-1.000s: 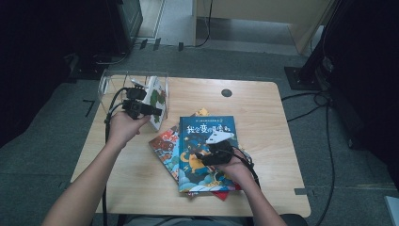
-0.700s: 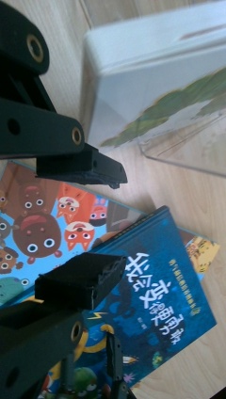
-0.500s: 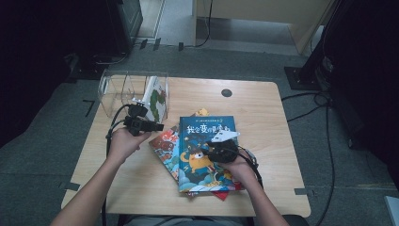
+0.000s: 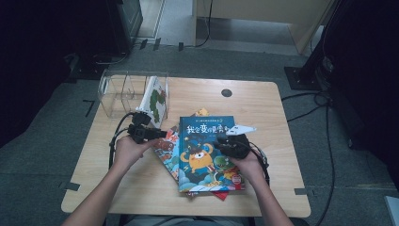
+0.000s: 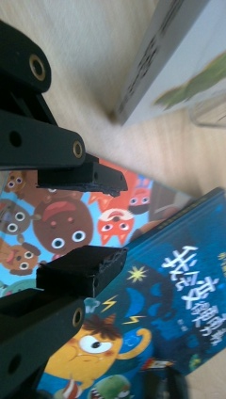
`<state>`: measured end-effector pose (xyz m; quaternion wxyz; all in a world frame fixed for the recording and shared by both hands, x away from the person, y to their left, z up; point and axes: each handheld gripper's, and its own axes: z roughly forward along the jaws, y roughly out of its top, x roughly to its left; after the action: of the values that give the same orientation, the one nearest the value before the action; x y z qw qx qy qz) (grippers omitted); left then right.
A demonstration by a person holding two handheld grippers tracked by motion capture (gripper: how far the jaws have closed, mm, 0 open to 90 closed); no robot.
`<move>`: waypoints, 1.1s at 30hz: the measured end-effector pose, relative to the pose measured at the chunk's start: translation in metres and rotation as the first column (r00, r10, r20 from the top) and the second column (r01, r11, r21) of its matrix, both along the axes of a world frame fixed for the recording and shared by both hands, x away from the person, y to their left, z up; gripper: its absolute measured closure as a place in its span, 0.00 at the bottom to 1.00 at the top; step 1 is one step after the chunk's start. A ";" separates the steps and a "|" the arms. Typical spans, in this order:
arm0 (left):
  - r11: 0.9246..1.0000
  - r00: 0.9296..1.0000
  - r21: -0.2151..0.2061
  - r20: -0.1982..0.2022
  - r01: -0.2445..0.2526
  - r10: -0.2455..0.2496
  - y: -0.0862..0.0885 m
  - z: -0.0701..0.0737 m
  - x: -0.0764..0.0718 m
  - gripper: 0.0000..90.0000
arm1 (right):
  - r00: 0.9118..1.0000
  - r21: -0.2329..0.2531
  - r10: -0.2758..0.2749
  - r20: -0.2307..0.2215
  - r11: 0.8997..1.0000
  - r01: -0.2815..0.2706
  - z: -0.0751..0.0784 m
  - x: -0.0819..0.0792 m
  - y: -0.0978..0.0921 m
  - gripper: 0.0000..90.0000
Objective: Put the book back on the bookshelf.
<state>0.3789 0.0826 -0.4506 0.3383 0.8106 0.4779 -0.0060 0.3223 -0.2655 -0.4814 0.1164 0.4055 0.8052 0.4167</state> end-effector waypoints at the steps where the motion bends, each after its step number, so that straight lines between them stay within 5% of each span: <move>1: 1.000 1.000 0.008 0.009 0.002 -0.003 -0.001 -0.002 -0.001 0.69 | 1.000 -0.001 -0.007 -0.009 1.000 0.007 0.000 0.000 -0.005 0.77; 7: 0.999 0.999 0.007 0.004 0.046 -0.046 -0.010 -0.010 -0.006 0.76 | 1.000 -0.044 -0.029 0.006 0.999 0.029 -0.003 0.000 -0.024 0.84; 13: 0.996 0.997 0.022 -0.002 0.083 -0.083 -0.015 -0.016 -0.011 0.87 | 0.997 -0.028 -0.078 0.022 0.996 0.079 -0.001 0.005 -0.038 0.88; 15: 0.997 0.997 -0.001 -0.010 0.080 -0.080 -0.014 -0.017 -0.012 0.91 | 0.995 -0.007 -0.100 0.024 0.995 0.100 0.002 0.009 -0.043 0.90; 21: 0.997 0.997 -0.018 0.024 0.076 -0.076 -0.013 -0.017 -0.015 1.00 | 0.988 -0.019 -0.157 0.010 0.987 0.157 -0.006 0.013 -0.059 1.00; 27: 0.996 0.996 -0.011 0.023 0.085 -0.085 -0.017 -0.019 -0.023 1.00 | 0.972 -0.048 -0.236 -0.009 0.971 0.236 -0.015 0.017 -0.071 0.99; 33: 0.995 0.995 -0.019 0.034 0.094 -0.093 -0.016 -0.015 -0.031 1.00 | 0.975 -0.037 -0.216 -0.047 0.976 0.215 -0.024 0.024 -0.068 1.00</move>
<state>0.3474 0.0670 -0.4660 0.3537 0.8285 0.4339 -0.0135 0.3464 -0.3335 -0.5052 0.1470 0.4989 0.7657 0.3783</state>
